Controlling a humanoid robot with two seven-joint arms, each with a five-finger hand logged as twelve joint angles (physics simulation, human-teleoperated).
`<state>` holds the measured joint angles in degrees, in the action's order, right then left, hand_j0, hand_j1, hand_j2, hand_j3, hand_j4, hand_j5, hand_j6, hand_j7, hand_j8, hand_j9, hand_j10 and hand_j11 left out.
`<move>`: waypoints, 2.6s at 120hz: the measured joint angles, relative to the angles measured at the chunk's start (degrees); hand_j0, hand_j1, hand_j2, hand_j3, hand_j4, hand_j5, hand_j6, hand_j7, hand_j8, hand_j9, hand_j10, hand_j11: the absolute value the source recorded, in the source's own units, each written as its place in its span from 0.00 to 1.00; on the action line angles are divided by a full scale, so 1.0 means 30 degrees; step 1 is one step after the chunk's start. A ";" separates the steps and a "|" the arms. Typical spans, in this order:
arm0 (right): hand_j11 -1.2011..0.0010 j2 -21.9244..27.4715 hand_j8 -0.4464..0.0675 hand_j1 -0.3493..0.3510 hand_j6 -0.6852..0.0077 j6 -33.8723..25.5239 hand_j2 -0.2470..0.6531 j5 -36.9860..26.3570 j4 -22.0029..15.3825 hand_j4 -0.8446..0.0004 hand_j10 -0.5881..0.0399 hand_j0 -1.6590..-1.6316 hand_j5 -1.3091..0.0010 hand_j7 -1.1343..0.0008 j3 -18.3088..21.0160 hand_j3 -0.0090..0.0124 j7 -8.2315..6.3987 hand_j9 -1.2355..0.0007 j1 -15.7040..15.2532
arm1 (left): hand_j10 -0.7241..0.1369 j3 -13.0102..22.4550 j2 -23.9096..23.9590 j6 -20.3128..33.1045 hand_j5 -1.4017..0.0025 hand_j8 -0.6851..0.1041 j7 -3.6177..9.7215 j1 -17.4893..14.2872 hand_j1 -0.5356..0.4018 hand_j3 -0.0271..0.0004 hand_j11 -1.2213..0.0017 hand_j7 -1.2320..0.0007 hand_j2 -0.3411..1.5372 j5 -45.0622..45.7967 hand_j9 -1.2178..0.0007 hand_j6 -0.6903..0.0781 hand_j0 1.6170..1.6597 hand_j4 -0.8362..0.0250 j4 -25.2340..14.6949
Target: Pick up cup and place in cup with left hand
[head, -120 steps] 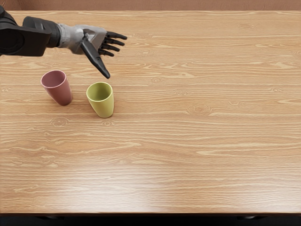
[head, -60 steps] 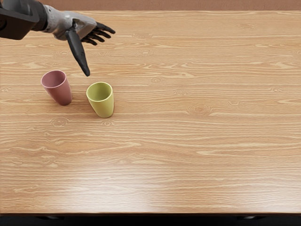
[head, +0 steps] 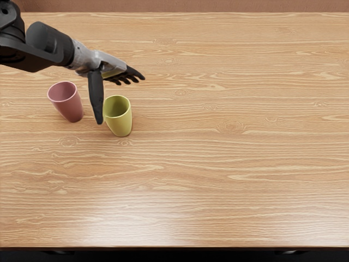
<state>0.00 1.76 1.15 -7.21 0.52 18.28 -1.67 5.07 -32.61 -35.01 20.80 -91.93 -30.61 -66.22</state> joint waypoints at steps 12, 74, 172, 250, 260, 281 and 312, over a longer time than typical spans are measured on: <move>1.00 0.0000 0.87 0.00 0.99 -0.0001 0.27 0.0002 0.0000 1.00 0.94 0.04 1.00 1.00 0.0000 0.42 0.0000 1.00 0.0000 | 0.82 0.0422 -0.0029 0.0052 0.98 0.84 0.0004 -0.0026 0.92 0.99 0.98 0.98 0.18 -0.0624 0.98 0.87 0.96 0.95 -0.0682; 1.00 0.0000 0.87 0.00 0.99 0.0000 0.27 0.0003 0.0000 1.00 0.94 0.04 1.00 1.00 0.0000 0.42 0.0000 1.00 0.0000 | 0.82 0.0722 0.0234 0.4533 0.98 0.84 -0.0129 0.0666 0.92 0.99 0.98 0.98 0.18 -0.4632 0.98 0.87 0.96 0.95 -0.1981; 1.00 0.0000 0.87 0.00 0.99 0.0000 0.27 0.0002 0.0000 1.00 0.94 0.04 1.00 1.00 0.0000 0.42 0.0000 1.00 0.0000 | 0.81 0.1715 0.0556 0.7600 0.97 0.83 -0.0657 0.2133 0.91 0.99 0.97 0.97 0.18 -0.5042 0.97 0.86 0.96 0.94 -0.2442; 1.00 0.0000 0.87 0.00 0.99 -0.0001 0.27 0.0002 0.0000 1.00 0.94 0.04 1.00 1.00 0.0000 0.42 0.0000 1.00 0.0000 | 0.73 0.2777 0.0733 0.8902 0.91 0.74 -0.1404 0.2313 0.82 0.99 0.90 0.90 0.19 -0.5128 0.90 0.77 0.96 0.86 -0.2245; 1.00 0.0000 0.87 0.00 0.99 -0.0005 0.27 0.0002 0.0000 1.00 0.94 0.04 1.00 1.00 0.0000 0.42 0.0000 1.00 0.0000 | 0.72 0.2959 0.0703 0.9188 0.90 0.73 -0.1466 0.2313 0.81 0.99 0.89 0.89 0.19 -0.5134 0.89 0.76 0.96 0.85 -0.2254; 1.00 0.0000 0.87 0.00 0.99 -0.0001 0.27 0.0000 0.0000 1.00 0.94 0.04 1.00 1.00 0.0000 0.42 0.0000 1.00 0.0000 | 0.69 0.3148 0.0474 0.9592 0.88 0.70 -0.1527 0.2271 0.78 0.99 0.86 0.87 0.20 -0.5106 0.86 0.73 0.96 0.82 -0.2443; 1.00 0.0000 0.87 0.00 0.99 0.0000 0.27 0.0003 0.0000 1.00 0.94 0.04 1.00 1.00 0.0000 0.42 0.0000 1.00 -0.0001 | 0.65 0.3199 0.0088 1.0122 0.85 0.66 -0.1540 0.2196 0.74 0.99 0.83 0.83 0.20 -0.5088 0.83 0.68 0.96 0.78 -0.3262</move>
<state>0.00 1.76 1.15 -7.21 0.52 18.28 -1.67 14.67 -32.34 -4.64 16.18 -85.34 -45.87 -76.01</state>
